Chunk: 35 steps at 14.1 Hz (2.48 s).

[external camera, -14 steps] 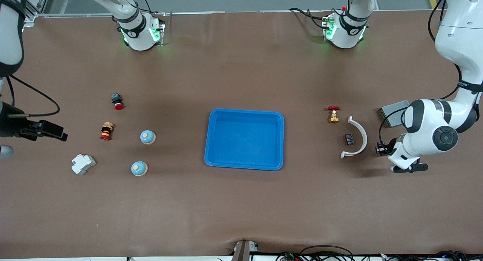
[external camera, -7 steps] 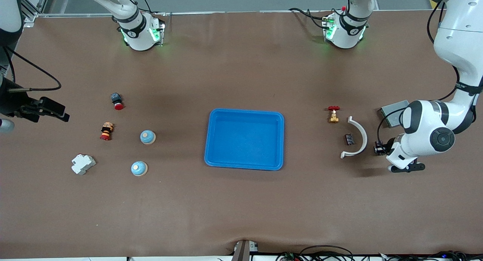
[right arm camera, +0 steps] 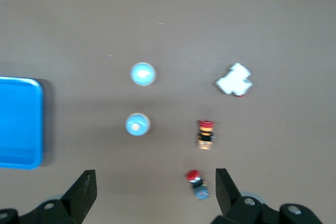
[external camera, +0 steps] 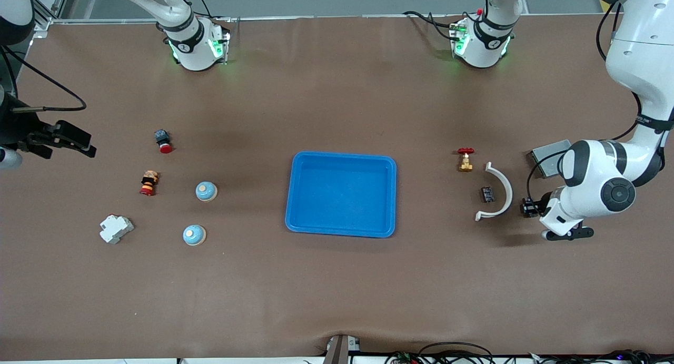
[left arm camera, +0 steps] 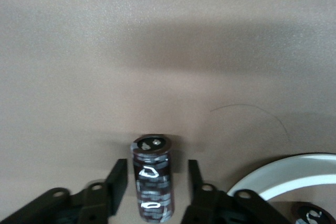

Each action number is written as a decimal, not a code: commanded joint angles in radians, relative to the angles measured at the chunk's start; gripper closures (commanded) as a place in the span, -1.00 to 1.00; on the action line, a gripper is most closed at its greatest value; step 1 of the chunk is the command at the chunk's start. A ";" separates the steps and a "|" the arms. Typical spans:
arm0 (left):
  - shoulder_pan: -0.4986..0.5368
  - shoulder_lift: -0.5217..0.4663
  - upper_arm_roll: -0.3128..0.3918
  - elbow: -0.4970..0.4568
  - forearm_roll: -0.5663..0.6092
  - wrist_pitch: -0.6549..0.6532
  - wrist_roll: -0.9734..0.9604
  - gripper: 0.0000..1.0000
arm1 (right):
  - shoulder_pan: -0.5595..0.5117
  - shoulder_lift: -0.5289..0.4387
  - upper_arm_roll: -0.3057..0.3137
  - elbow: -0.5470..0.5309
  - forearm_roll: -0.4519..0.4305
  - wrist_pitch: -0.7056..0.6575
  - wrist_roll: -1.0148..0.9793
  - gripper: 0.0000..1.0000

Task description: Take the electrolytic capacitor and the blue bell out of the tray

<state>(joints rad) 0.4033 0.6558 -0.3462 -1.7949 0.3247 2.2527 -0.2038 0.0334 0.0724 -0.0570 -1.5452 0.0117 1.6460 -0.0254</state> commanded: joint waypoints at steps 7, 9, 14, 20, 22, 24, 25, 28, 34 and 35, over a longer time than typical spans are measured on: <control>0.078 -0.085 -0.016 0.018 0.014 -0.097 0.030 -1.00 | 0.000 -0.037 -0.004 -0.029 -0.044 -0.094 0.060 -1.00; 0.080 -0.117 -0.016 0.034 0.001 -0.160 0.078 -1.00 | -0.004 -0.037 -0.004 -0.029 -0.029 -0.100 0.071 -1.00; 0.147 -0.255 -0.017 0.045 -0.087 -0.336 0.243 -1.00 | -0.006 -0.039 -0.018 -0.029 0.019 -0.087 0.070 -1.00; 0.200 -0.395 -0.016 0.175 -0.187 -0.655 0.366 -1.00 | -0.006 -0.046 -0.018 -0.030 0.042 -0.081 0.068 -1.00; 0.200 -0.422 -0.017 0.212 -0.219 -0.720 0.368 -1.00 | -0.007 -0.046 -0.018 -0.032 0.045 -0.081 0.068 -1.00; 0.201 -0.462 -0.008 0.212 -0.262 -0.732 0.366 -1.00 | -0.009 -0.046 -0.018 -0.032 0.045 -0.080 0.068 -1.00; 0.201 -0.473 -0.008 0.213 -0.268 -0.736 0.366 -1.00 | -0.009 -0.046 -0.018 -0.032 0.045 -0.078 0.068 -1.00; 0.198 -0.495 -0.019 0.221 -0.268 -0.739 0.357 -1.00 | -0.016 -0.045 -0.012 -0.033 0.045 -0.077 0.068 -1.00; 0.070 -0.498 0.009 0.327 -0.266 -0.789 0.348 -1.00 | -0.024 -0.043 -0.011 -0.035 0.045 -0.071 0.068 -1.00; 0.016 -0.498 0.042 0.333 -0.265 -0.795 0.348 -1.00 | -0.024 -0.043 -0.011 -0.035 0.047 -0.071 0.068 -1.00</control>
<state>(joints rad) 0.5045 0.1678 -0.3532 -1.4983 0.0729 1.4987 0.1488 0.0256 0.0569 -0.0784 -1.5517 0.0397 1.5629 0.0312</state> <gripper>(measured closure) 0.000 0.000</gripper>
